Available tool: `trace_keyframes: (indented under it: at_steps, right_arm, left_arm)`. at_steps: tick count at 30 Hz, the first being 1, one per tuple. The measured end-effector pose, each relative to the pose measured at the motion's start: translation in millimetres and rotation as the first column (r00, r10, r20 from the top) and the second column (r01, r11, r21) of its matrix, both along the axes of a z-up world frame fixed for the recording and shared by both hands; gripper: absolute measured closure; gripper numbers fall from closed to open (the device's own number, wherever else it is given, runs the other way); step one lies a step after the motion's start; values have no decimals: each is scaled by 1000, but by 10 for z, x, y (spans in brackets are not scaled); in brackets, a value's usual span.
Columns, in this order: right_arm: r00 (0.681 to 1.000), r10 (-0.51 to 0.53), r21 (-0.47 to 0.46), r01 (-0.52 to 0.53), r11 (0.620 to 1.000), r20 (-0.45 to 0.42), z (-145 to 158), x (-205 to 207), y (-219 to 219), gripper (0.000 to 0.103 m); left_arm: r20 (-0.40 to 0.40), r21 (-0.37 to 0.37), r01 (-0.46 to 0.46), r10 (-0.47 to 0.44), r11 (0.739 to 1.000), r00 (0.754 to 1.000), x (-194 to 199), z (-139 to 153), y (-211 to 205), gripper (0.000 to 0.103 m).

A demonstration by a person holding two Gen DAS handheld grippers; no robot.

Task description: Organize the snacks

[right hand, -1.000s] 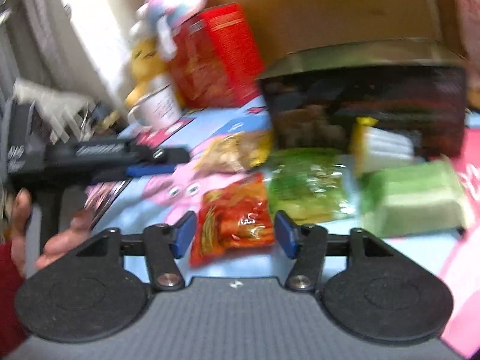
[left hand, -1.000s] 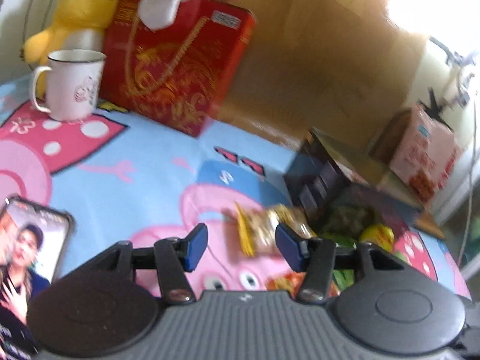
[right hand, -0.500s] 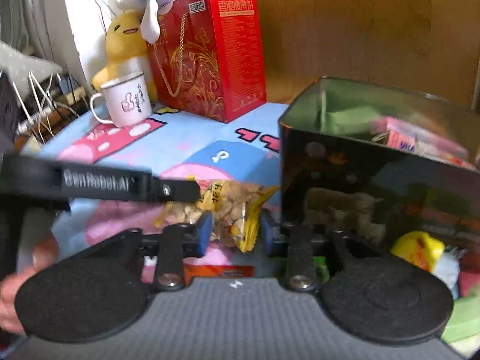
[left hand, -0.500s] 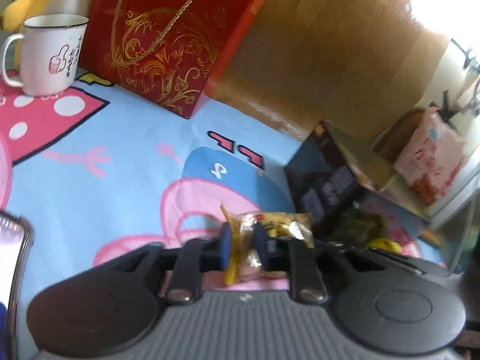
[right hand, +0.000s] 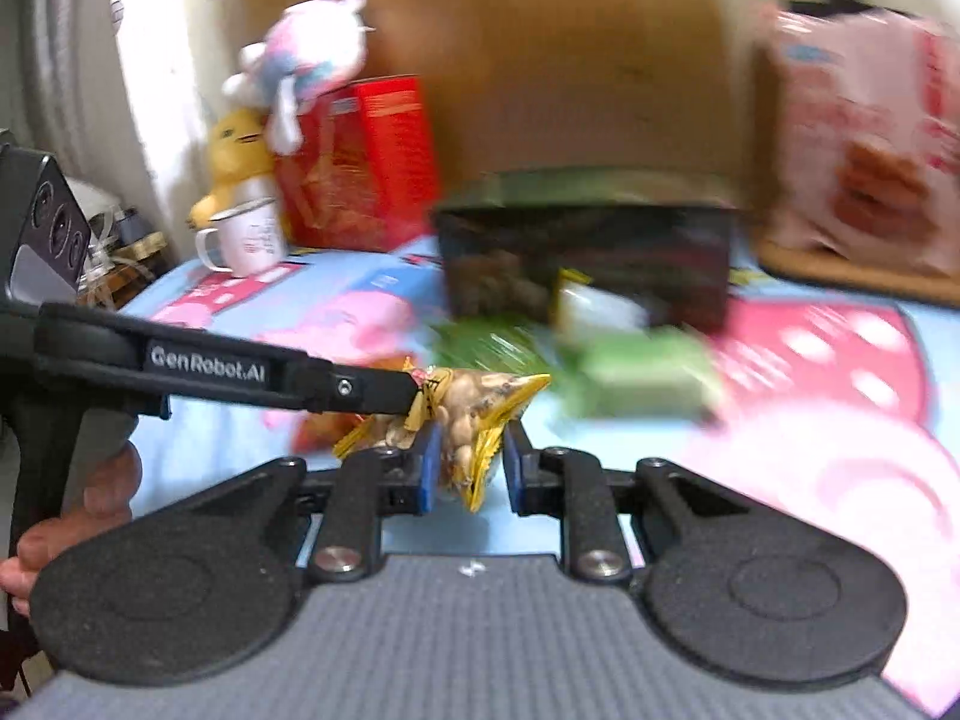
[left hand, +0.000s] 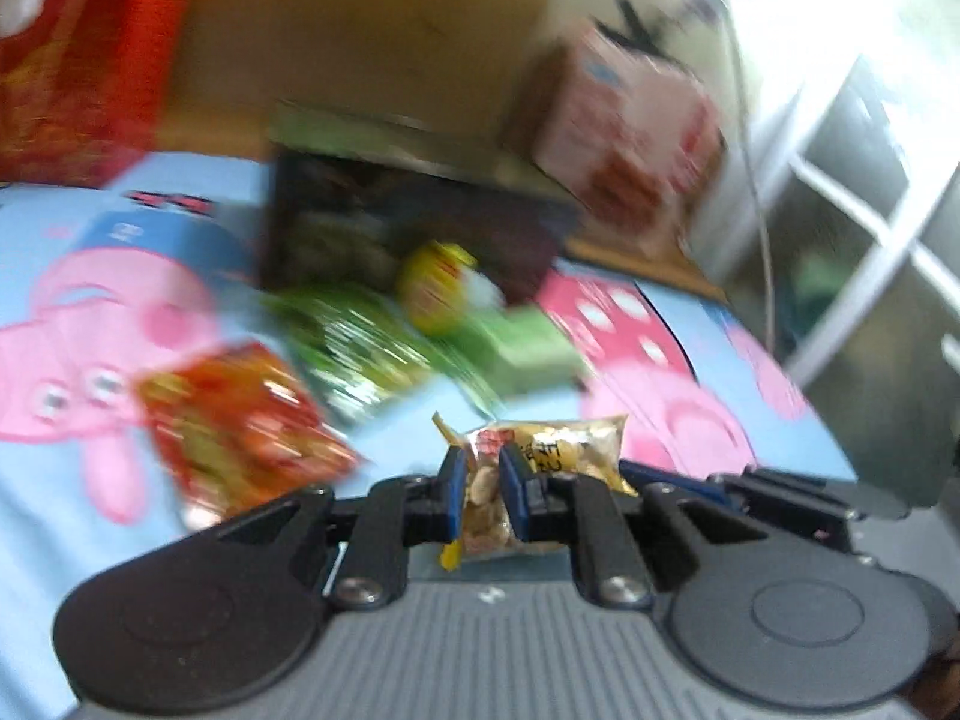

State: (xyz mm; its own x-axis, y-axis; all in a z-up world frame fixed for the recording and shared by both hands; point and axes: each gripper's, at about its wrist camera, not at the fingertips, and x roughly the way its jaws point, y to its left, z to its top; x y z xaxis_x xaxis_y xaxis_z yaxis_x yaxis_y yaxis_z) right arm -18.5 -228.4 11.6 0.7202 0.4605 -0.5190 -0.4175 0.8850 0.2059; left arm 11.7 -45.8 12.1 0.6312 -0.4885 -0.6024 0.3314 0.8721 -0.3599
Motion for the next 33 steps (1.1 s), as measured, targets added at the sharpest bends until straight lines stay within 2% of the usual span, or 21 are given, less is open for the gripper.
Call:
trace_keyframes:
  at_steps: [3,6,7,9,11,13,17,19,21,22,24,26,28,33]
  right_arm:
    - [999,-36,2,36,999,-14,-66,-148,-199,76]
    - [999,-32,11,33,999,-14,-95,-251,-329,71]
    - [1000,-27,10,28,1000,-6,-97,-272,-346,67]
    - [1000,-9,5,8,1000,21,-76,-336,-369,46]
    - [999,5,-11,-4,1000,50,-69,-396,-395,37]
    - [998,25,-25,-24,999,53,-94,-395,-402,36]
    - [998,52,-24,-52,998,24,-205,-314,-352,36]
    - [997,80,-53,-79,995,21,-271,-292,-271,40]
    - [995,70,-120,-62,991,68,-281,-303,-188,67]
    - [995,72,-134,-62,989,73,-260,-277,-180,69]
    - [995,62,-90,-55,994,78,-182,-209,-249,76]
    - [993,51,-56,-45,997,109,-77,-129,-309,77]
    - [984,41,-43,-34,999,175,72,-34,-321,77]
    - [952,22,-41,-10,999,305,336,434,-265,77]
  left_arm:
    - [39,34,23,-24,999,999,-101,-25,-193,89]
    - [35,37,37,-38,999,999,-135,41,-186,79]
    - [36,25,25,-26,999,999,-135,70,-127,79]
    - [35,-1,-14,14,1000,999,-129,143,-8,76]
    - [25,-25,-34,35,999,999,-130,191,93,73]
    - [13,-33,-33,33,999,999,-123,201,120,73]
    - [-37,-3,27,-27,1000,999,-76,72,-74,73]
    - [-68,25,59,-57,998,996,-51,-58,-221,73]
    - [-34,42,59,-58,997,998,-76,-25,-272,76]
    - [-35,45,63,-62,997,997,-67,15,-276,81]
    - [-34,13,91,-90,996,995,-15,136,-260,86]
    - [10,25,88,-89,996,996,36,290,-285,86]
    - [68,46,84,-87,995,994,133,451,-316,86]
    - [149,54,22,-30,998,988,588,778,-345,86]
